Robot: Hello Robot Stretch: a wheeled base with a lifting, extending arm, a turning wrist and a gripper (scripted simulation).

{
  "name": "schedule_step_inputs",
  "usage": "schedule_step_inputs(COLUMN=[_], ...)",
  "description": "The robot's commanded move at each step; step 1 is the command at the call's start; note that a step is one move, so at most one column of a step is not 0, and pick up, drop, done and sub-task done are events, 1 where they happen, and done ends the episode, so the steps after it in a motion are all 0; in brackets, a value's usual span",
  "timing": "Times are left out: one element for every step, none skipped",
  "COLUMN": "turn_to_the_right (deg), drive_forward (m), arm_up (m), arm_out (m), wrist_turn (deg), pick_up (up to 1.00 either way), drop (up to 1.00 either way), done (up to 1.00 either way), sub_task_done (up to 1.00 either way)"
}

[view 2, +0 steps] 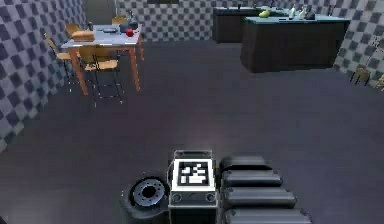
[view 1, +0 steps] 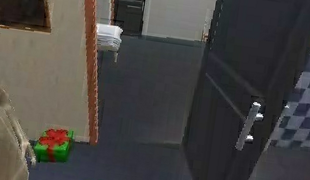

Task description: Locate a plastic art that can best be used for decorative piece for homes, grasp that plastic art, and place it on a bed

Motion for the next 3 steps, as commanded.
schedule_step_inputs(turn_to_the_right=[0.0,0.0,-3.0], drive_forward=[1.0,0.5,0.0], arm_up=[0.0,0.0,0.0], arm_out=[0.0,0.0,0.0], wrist_turn=[0.0,0.0,0.0], pick_up=[0.0,0.0,0.0], drop=[0.0,0.0,0.0], done=[0.0,0.0,0.0], sub_task_done=[0.0,0.0,0.0])
